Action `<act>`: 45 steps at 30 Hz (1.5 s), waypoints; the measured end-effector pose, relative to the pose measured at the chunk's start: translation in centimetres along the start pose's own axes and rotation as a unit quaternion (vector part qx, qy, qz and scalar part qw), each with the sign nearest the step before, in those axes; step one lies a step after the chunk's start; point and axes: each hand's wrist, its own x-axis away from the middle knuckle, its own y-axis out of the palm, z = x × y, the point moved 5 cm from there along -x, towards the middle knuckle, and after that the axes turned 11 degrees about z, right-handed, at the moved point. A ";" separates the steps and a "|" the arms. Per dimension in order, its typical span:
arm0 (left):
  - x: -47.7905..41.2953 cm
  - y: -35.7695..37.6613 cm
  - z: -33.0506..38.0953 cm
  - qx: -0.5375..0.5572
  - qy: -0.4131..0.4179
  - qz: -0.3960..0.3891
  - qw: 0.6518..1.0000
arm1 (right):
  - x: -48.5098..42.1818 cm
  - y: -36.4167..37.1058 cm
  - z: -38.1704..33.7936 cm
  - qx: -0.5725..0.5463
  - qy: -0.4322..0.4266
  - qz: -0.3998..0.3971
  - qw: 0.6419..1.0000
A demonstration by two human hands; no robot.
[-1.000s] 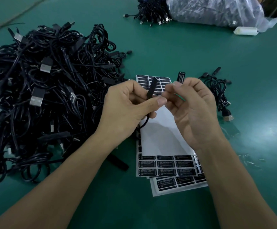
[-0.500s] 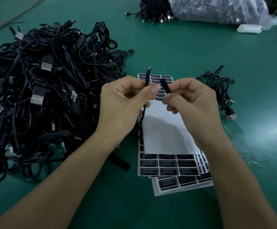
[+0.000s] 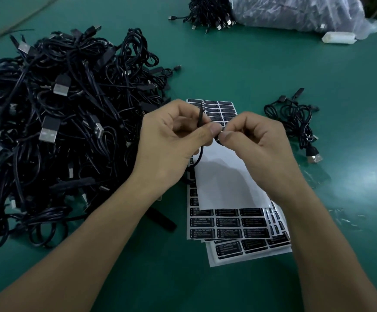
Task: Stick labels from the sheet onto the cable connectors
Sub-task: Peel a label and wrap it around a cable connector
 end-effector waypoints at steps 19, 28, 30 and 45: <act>-0.2 -1.2 0.0 0.068 -0.046 0.109 0.991 | 0.5 2.2 1.1 -0.181 0.110 0.048 0.976; -0.1 -1.0 -0.2 0.067 -0.049 0.104 0.991 | 0.6 2.4 1.5 -0.187 0.150 0.100 0.966; 0.0 -0.8 -0.3 0.051 -0.047 0.100 0.993 | 0.5 2.3 1.5 -0.192 0.143 0.114 0.964; 0.5 -0.9 0.0 -0.165 0.055 0.053 0.983 | 0.8 1.5 0.0 -0.140 -0.009 0.106 0.984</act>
